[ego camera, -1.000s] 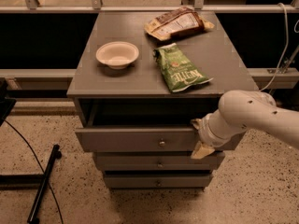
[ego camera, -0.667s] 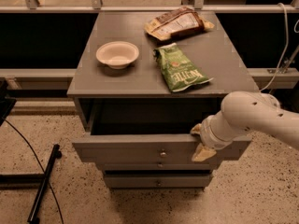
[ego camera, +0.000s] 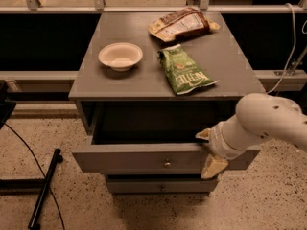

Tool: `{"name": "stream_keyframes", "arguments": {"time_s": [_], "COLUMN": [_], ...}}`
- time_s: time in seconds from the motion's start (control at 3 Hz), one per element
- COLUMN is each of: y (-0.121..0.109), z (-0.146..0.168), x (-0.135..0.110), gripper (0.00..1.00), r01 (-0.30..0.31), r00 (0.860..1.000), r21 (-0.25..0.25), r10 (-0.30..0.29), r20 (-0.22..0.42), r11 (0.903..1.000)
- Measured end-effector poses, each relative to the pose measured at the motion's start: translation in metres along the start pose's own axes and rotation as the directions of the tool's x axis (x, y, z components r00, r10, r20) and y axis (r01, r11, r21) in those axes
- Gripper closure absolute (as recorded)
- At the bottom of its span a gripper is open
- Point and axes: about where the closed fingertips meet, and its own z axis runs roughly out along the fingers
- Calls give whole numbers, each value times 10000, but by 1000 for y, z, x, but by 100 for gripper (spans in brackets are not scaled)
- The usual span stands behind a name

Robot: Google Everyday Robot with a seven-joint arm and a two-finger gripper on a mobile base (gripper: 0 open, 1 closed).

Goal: Open top drawer

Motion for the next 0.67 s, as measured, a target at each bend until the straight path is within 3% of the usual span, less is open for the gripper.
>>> {"name": "stream_keyframes", "arguments": {"time_s": [0.33, 0.67], "y": [4, 4], "z": [-7, -7], "x": [-2, -2], "gripper": [0, 0], "r01": [-31, -31], "r00": [9999, 9999], "r21": [-12, -12], "r10": [31, 31], "r20": [117, 117], "r11": [10000, 10000]}}
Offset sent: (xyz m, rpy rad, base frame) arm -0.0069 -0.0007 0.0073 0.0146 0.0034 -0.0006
